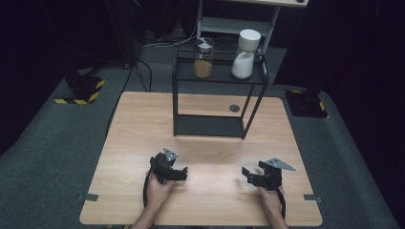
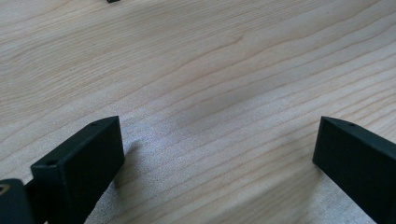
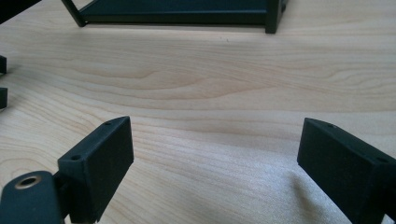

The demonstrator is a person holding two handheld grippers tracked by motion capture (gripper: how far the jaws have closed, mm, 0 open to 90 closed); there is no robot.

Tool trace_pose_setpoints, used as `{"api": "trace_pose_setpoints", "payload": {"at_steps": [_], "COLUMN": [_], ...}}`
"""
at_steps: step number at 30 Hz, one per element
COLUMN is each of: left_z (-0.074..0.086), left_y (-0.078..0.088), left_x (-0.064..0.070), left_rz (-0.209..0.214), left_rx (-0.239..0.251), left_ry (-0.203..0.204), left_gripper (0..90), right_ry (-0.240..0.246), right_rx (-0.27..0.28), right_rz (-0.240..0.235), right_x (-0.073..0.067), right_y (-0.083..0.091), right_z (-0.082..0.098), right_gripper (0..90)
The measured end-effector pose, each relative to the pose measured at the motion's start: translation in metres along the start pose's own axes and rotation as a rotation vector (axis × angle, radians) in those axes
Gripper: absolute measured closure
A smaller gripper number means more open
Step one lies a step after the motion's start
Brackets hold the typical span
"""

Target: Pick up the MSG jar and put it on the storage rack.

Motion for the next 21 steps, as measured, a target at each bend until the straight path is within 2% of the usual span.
{"api": "trace_pose_setpoints", "payload": {"at_steps": [5,10,15,21], "left_z": [0.0003,0.0007,0.0023,0.0023], "left_y": [0.0002,0.0011,0.0025,0.0027], "left_x": [-0.0006,-0.0021,-0.0054,-0.0060], "left_rz": [0.003,0.010,0.028,0.033], "left_rx": [0.005,0.008,0.025,0.024], "left_ry": [0.006,0.013,0.036,0.035], "left_gripper": [2.0,2.0,1.8,1.7], "right_ry": [0.001,-0.019,-0.013,-0.008], "right_rx": [-0.048,-0.095,-0.099,-0.100], "right_rz": [0.000,0.004,0.015,0.016], "right_x": [0.0001,0.0012,-0.0008,-0.0013], "right_y": [-0.0043,-0.0076,-0.0073,-0.0074], "right_z": [-0.0050,-0.0086,-0.0088,-0.0090], "right_gripper": [10.6,11.0,11.6,11.6]}}
Point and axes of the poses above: each handheld gripper's, and its own axes: y roughly backward along the jaws, z roughly out of its underside, x roughly to its right, the point moved 7 cm from there along -y, roughly forward along the jaws, and after that the axes turned 9 degrees about z, right-handed, at the moved point
